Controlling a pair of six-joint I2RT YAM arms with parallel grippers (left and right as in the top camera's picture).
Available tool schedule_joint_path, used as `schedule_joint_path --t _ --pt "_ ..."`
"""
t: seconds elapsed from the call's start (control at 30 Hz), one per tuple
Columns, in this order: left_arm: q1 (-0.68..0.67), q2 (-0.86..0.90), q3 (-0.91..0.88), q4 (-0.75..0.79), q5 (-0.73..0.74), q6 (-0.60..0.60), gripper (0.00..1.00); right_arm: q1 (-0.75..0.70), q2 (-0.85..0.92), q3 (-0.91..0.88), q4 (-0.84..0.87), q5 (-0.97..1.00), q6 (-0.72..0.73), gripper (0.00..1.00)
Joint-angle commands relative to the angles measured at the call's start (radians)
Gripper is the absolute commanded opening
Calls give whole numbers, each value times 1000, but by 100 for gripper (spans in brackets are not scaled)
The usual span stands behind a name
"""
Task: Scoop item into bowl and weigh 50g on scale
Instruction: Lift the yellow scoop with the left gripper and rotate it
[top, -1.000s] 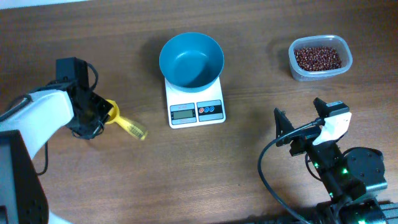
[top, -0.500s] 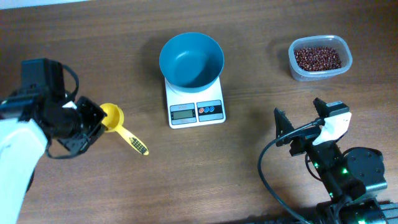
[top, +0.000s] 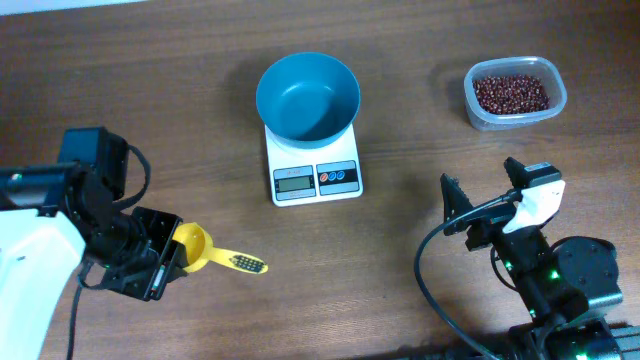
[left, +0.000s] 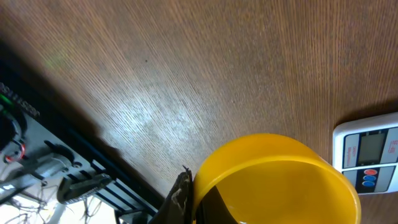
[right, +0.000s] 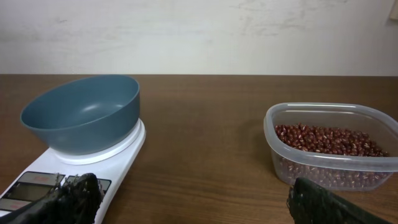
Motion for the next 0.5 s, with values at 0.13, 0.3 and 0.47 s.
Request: schedule_joint_path --t 0.13,0.3,0.47 --pt "-101 -12 -9 26 -46 -77 0 11 -4 -7 -4 8 -7 99" --pt "-184 -12 -9 22 -46 -138 0 11 -4 -7 -4 8 -7 99" --pt "-228 -12 -9 23 -66 -298 0 11 -3 -7 -3 -22 77 99"
